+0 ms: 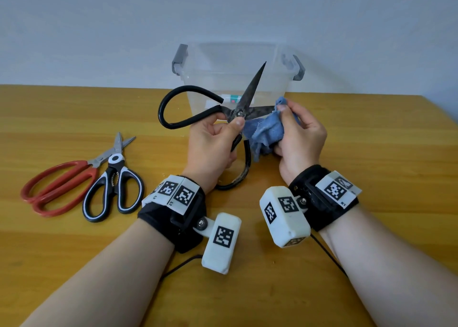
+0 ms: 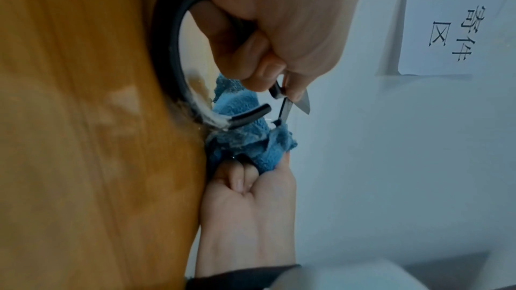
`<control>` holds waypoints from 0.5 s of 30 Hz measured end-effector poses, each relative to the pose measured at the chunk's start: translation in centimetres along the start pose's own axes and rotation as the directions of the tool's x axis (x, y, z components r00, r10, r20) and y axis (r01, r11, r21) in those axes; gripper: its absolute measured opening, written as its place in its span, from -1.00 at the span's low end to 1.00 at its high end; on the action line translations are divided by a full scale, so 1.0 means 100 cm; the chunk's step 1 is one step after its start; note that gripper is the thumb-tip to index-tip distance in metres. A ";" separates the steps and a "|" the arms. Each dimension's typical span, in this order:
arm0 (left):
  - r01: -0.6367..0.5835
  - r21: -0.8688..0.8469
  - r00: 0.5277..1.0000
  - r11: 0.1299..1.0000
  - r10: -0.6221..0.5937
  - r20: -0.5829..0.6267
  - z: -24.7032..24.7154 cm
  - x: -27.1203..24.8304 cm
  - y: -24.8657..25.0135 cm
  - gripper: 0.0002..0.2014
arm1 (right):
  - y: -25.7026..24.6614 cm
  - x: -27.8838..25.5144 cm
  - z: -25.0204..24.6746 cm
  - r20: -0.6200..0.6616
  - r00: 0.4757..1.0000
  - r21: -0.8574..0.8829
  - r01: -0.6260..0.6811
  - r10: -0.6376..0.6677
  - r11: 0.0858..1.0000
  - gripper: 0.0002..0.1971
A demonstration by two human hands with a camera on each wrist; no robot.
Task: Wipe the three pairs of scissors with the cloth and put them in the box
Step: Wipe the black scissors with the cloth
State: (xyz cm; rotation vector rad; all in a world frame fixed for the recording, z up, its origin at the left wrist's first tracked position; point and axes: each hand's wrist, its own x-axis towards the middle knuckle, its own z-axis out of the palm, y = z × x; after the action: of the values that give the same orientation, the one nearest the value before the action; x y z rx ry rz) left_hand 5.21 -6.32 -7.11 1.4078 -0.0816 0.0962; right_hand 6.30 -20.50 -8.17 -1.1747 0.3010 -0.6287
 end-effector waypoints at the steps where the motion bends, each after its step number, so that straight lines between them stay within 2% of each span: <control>1: 0.006 -0.010 1.000 1.000 -0.006 -0.018 0.000 0.001 -0.001 -0.85 | -0.002 -0.001 0.000 0.018 1.000 0.021 -0.024 0.024 0.999 -0.86; 3: 0.006 -0.026 0.999 1.000 -0.007 -0.038 -0.001 0.002 -0.002 -0.86 | -0.007 -0.009 0.002 0.180 0.984 -0.015 0.000 0.003 1.000 -0.83; 5: -0.014 -0.014 1.000 1.000 0.013 -0.023 -0.002 0.002 -0.002 -0.87 | -0.009 -0.017 0.004 0.385 0.922 -0.121 0.097 -0.043 0.988 -0.77; 6: -0.019 -0.013 1.000 1.000 0.019 -0.012 -0.002 0.002 -0.001 -0.88 | -0.010 -0.019 0.004 0.426 0.903 -0.151 0.131 -0.055 0.980 -0.77; 8: -0.013 -0.022 1.000 1.000 0.013 0.002 -0.002 0.001 0.000 -0.88 | -0.010 -0.018 0.005 0.360 0.929 -0.159 0.148 -0.083 0.976 -0.77; 11: -0.015 -0.045 1.000 0.999 0.015 0.009 0.000 0.000 0.002 -0.82 | -0.006 -0.010 0.003 0.136 0.986 -0.086 0.108 -0.096 0.990 -0.80; 13: -0.020 -0.029 1.000 0.999 0.020 -0.011 0.001 -0.001 0.002 -0.81 | -0.005 -0.006 0.002 0.009 0.998 -0.029 0.064 -0.064 0.998 -0.79; 15: -0.018 -0.015 1.000 1.000 0.018 -0.024 0.001 0.000 0.001 -0.83 | -0.007 -0.006 0.001 -0.014 0.999 0.026 0.049 -0.049 0.998 -0.79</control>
State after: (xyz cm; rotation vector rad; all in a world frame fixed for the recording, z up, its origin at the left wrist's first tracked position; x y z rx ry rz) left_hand 5.17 -6.41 -7.04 1.3908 -0.0752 0.1269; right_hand 5.69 -20.23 -7.58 -1.1556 0.2755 -0.6817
